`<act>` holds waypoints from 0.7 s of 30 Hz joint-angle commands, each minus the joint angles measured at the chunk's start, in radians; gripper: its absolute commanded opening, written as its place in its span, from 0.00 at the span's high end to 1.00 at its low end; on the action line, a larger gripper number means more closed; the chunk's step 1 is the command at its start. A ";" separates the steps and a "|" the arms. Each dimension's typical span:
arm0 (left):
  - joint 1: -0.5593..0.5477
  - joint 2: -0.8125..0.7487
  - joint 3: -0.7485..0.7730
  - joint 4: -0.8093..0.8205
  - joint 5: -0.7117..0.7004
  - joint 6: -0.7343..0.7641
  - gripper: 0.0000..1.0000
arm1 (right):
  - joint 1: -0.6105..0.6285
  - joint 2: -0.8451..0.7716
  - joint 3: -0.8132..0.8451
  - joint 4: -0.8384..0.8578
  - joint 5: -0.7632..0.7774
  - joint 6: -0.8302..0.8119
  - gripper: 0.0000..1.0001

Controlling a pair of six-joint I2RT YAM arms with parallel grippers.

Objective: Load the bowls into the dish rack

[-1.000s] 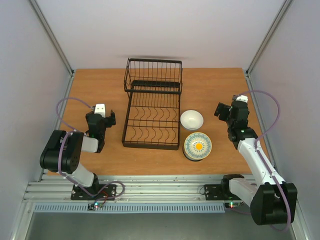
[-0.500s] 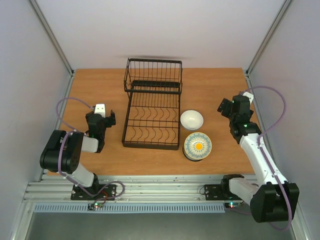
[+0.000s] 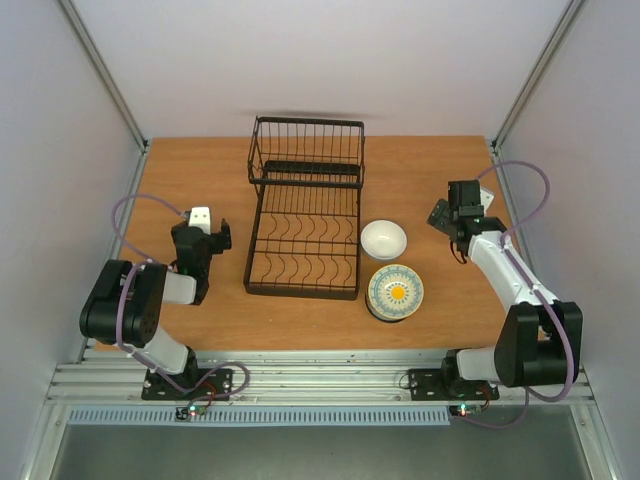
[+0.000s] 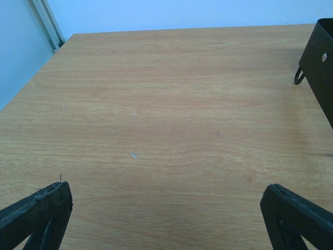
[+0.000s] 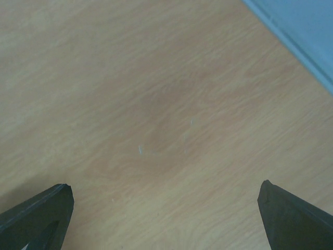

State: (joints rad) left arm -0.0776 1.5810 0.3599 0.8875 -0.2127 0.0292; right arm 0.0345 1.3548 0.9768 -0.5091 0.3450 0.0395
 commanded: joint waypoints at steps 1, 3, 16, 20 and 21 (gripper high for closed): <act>0.007 -0.017 0.017 0.070 0.002 -0.010 0.01 | 0.005 -0.078 -0.091 0.076 -0.111 -0.006 0.01; 0.007 -0.017 0.017 0.069 0.002 -0.010 0.01 | 0.007 -0.084 -0.102 0.100 -0.196 -0.023 0.01; 0.009 -0.017 0.017 0.067 0.002 -0.011 0.01 | 0.110 0.082 0.006 0.040 -0.530 -0.137 0.21; 0.008 -0.018 0.017 0.068 0.004 -0.011 0.01 | 0.126 0.156 0.026 0.048 -0.577 -0.139 0.21; 0.008 -0.018 0.017 0.068 0.003 -0.012 0.01 | 0.132 0.175 0.034 0.043 -0.575 -0.140 0.21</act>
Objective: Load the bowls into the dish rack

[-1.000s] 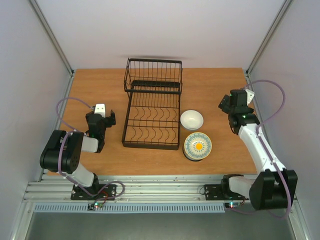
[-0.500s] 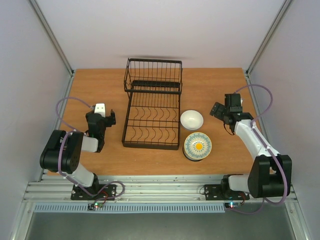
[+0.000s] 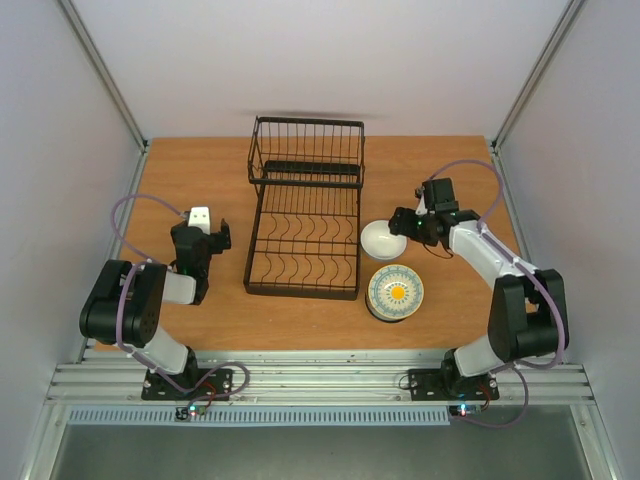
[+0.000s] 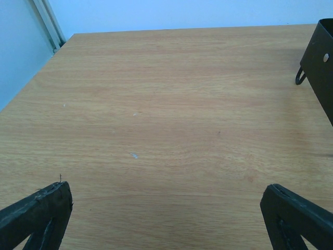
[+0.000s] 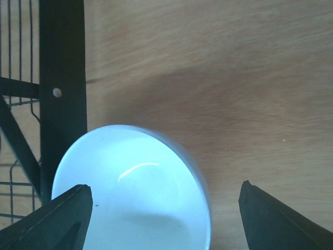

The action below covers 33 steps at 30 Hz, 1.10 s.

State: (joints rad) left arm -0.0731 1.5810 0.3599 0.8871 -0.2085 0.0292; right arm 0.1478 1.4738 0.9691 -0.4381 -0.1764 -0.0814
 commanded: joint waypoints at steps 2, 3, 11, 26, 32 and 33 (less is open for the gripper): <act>0.004 -0.017 0.017 0.067 0.001 -0.012 0.01 | 0.026 0.096 0.053 -0.030 -0.044 -0.018 0.21; 0.005 -0.016 0.017 0.067 0.001 -0.011 0.01 | 0.027 0.114 0.056 -0.028 -0.041 -0.015 0.21; 0.006 -0.018 0.019 0.066 0.004 -0.014 0.01 | 0.058 0.270 0.117 -0.025 -0.035 -0.018 0.29; 0.010 -0.017 0.019 0.063 0.007 -0.014 0.01 | 0.062 0.250 0.132 -0.055 0.028 -0.011 0.98; 0.010 -0.017 0.019 0.065 0.008 -0.014 0.01 | 0.068 0.172 0.134 -0.070 0.061 -0.018 0.99; 0.010 -0.018 0.019 0.064 0.008 -0.014 0.01 | 0.072 0.157 0.134 -0.074 0.070 -0.020 0.99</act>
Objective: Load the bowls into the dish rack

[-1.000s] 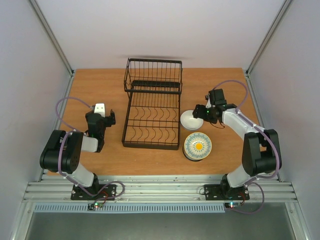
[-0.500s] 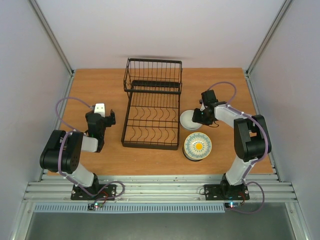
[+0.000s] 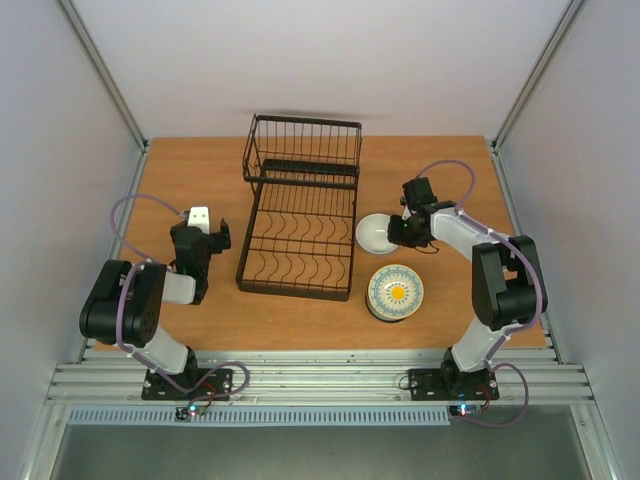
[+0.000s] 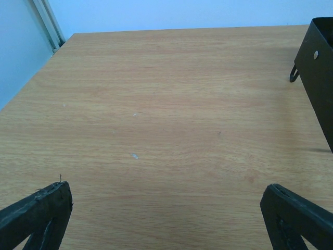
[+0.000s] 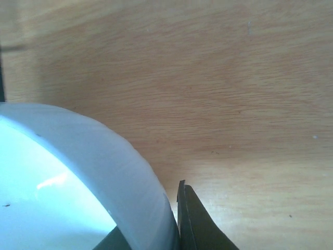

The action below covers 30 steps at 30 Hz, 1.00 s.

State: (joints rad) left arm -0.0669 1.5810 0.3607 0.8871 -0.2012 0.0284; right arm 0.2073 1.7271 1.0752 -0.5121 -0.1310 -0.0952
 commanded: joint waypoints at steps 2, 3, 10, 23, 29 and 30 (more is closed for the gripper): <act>0.004 -0.018 0.018 0.065 0.001 -0.013 0.01 | 0.017 -0.133 0.033 -0.014 0.052 -0.009 0.99; 0.004 -0.018 0.018 0.064 0.001 -0.013 0.01 | 0.021 -0.166 0.035 -0.019 0.074 -0.012 0.99; 0.004 -0.019 0.017 0.065 0.000 -0.013 0.01 | 0.100 -0.342 0.113 -0.078 0.120 -0.037 0.99; 0.006 -0.402 0.079 -0.303 0.123 0.029 0.43 | 0.478 -0.220 0.259 -0.112 0.237 -0.049 0.99; 0.021 -0.370 0.337 -0.862 0.640 0.120 0.76 | 0.547 -0.133 0.297 -0.097 0.292 -0.040 0.99; 0.022 -0.344 0.368 -0.949 0.732 0.141 0.76 | 0.558 -0.121 0.299 -0.092 0.304 -0.040 0.99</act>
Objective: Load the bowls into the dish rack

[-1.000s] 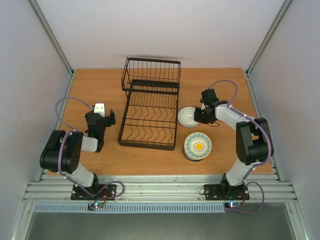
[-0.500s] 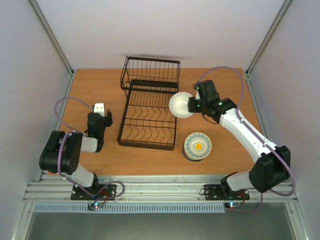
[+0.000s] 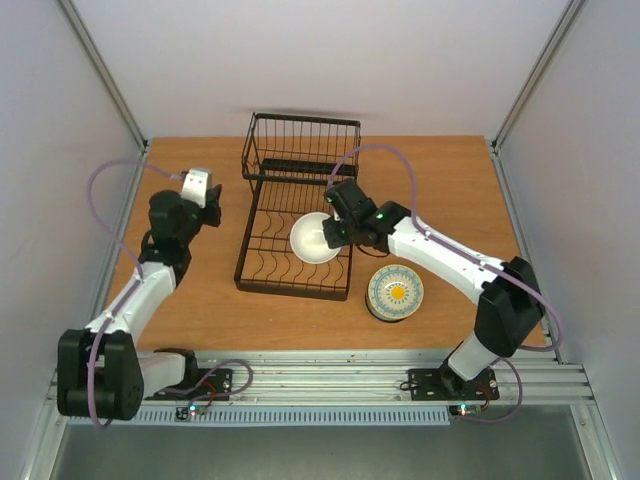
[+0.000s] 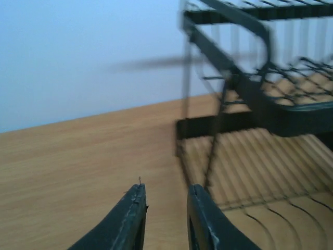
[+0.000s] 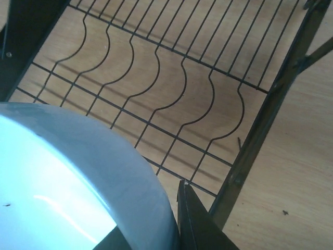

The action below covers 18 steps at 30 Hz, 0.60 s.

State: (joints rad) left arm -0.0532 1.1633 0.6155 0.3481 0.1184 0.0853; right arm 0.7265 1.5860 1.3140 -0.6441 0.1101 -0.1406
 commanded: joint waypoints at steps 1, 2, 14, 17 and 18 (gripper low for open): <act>0.009 0.101 0.139 -0.476 0.476 0.103 0.74 | 0.051 0.028 0.060 0.047 0.082 0.004 0.99; 0.008 0.123 0.165 -0.533 0.533 0.123 0.71 | 0.063 0.039 0.060 0.052 0.099 0.004 0.99; 0.006 0.182 0.317 -0.939 0.845 0.225 0.49 | 0.190 0.195 0.145 0.081 0.239 0.005 0.99; 0.002 0.175 0.322 -0.996 0.887 0.252 0.49 | 0.208 0.234 0.173 0.080 0.274 0.006 0.99; -0.003 0.171 0.321 -1.006 0.888 0.263 0.48 | 0.214 0.243 0.180 0.082 0.288 0.004 0.99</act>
State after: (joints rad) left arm -0.0490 1.3602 0.9108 -0.5381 0.9066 0.2985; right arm 0.9180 1.8019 1.4330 -0.6113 0.3153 -0.1406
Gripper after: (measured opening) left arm 0.511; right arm 0.093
